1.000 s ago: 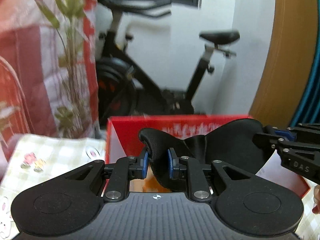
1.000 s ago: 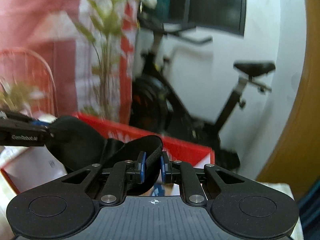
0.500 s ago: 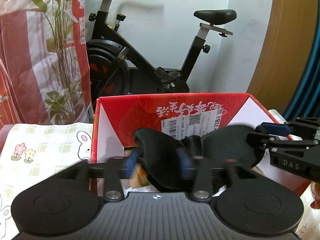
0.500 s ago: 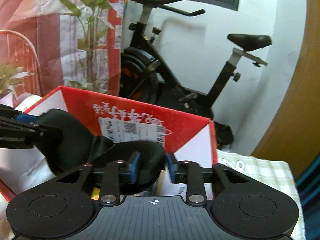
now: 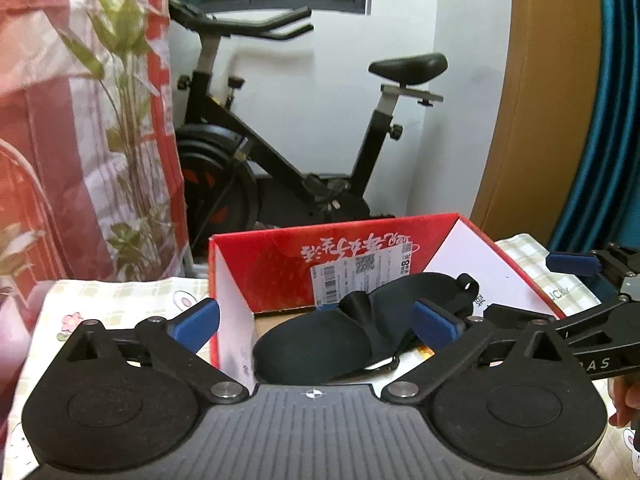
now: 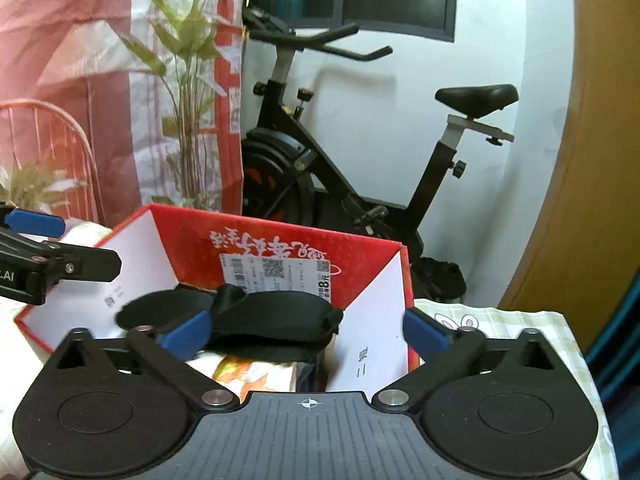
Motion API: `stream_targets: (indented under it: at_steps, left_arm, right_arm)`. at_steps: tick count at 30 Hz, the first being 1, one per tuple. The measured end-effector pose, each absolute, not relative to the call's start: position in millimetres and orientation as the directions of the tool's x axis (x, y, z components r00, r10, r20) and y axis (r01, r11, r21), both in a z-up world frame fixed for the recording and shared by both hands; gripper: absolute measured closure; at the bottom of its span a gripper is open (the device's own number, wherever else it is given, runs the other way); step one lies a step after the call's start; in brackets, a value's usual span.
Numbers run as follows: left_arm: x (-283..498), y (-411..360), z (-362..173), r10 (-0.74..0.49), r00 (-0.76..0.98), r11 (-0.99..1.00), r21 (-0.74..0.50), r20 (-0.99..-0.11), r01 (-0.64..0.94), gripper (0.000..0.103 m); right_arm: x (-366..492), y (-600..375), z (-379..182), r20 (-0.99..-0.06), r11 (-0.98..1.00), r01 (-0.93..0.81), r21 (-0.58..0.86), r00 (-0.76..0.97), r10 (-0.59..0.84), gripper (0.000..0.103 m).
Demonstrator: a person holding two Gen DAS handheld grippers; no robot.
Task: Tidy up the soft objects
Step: 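Open both tools to drop the eye mask into the box and withdraw, then move both tools down to the grey knit cloth on the table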
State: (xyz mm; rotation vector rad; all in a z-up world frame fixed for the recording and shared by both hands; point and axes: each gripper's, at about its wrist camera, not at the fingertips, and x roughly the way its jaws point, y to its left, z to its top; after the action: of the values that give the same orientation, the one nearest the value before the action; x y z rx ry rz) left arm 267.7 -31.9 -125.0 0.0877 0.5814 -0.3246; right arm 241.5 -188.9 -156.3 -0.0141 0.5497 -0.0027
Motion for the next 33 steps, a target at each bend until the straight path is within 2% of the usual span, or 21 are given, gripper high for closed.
stream_targets:
  at_steps: [6, 14, 23, 33]
  left_arm:
    - [232, -29, -118, -0.206, 0.819, 0.962, 0.042, -0.536, 0.269, 0.0]
    - [175, -29, -114, -0.074, 0.883, 0.974, 0.158, -0.464, 0.165, 0.0]
    - [134, -17, -124, -0.101, 0.877, 0.978, 0.117, -0.47, 0.175, 0.0]
    - [114, -3, -159, -0.151, 0.828, 0.98, 0.027, -0.54, 0.196, 0.0]
  right_arm:
    - [205, -188, -146, -0.483, 0.998, 0.022, 0.052, 0.875, 0.006, 0.0]
    - [160, -184, -145, -0.437, 0.994, 0.042, 0.106, 0.9, 0.009, 0.0]
    - [115, -175, -157, -0.412, 0.992, 0.027, 0.123, 0.911, 0.026, 0.0]
    - [80, -168, -191, -0.394, 0.991, 0.023, 0.128, 0.919, 0.03, 0.0]
